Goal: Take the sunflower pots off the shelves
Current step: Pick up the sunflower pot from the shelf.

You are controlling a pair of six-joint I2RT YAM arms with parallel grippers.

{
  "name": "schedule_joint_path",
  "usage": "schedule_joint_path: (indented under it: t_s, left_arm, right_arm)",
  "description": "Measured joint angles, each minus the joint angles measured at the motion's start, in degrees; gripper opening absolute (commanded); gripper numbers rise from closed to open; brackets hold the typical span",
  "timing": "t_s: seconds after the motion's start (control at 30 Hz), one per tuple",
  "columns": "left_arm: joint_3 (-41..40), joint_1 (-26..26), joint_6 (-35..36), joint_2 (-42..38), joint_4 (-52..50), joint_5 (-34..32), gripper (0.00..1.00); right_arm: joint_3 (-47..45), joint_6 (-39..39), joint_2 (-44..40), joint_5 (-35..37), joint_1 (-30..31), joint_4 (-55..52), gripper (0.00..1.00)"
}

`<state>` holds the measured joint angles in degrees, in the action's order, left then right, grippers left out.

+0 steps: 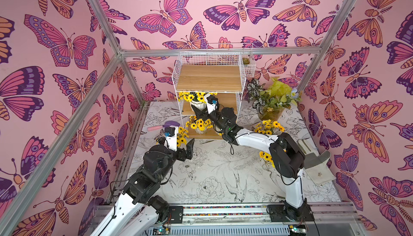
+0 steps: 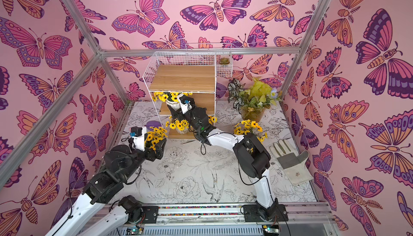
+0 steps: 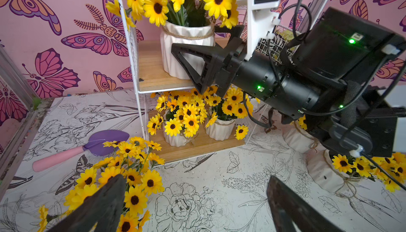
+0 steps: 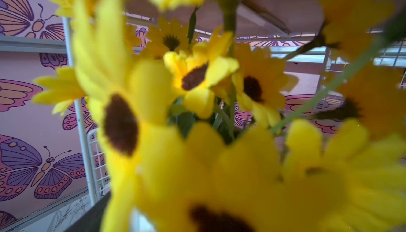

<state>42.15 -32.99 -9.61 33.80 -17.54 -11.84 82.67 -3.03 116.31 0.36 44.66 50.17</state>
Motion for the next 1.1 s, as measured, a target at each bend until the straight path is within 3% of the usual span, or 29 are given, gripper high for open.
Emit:
schedule_joint_path:
  t_s: [0.07,0.23,0.37,0.9,1.1]
  left_arm:
    - [-0.3,0.0,-0.1,-0.2,0.0,0.0,1.0]
    - [-0.6,0.0,-0.1,-0.3,0.0,0.0,1.0]
    - [-0.6,0.0,-0.1,-0.2,0.2,0.0,1.0]
    - [-1.2,0.0,-0.1,0.3,1.7,0.1,1.0]
    - [-1.6,0.0,-0.1,0.3,2.1,0.0,1.0]
  right_arm:
    - [-0.6,0.1,-0.3,-0.1,0.0,0.5,0.75]
    - [-1.0,0.0,-0.3,-0.1,0.0,1.5,0.85]
    - [-0.2,-0.5,0.3,-0.3,0.0,1.0,0.99]
    - [7.4,-3.1,5.3,-1.5,0.1,-2.1,0.97]
    - [8.3,-2.6,5.9,-1.3,0.1,-2.0,0.71]
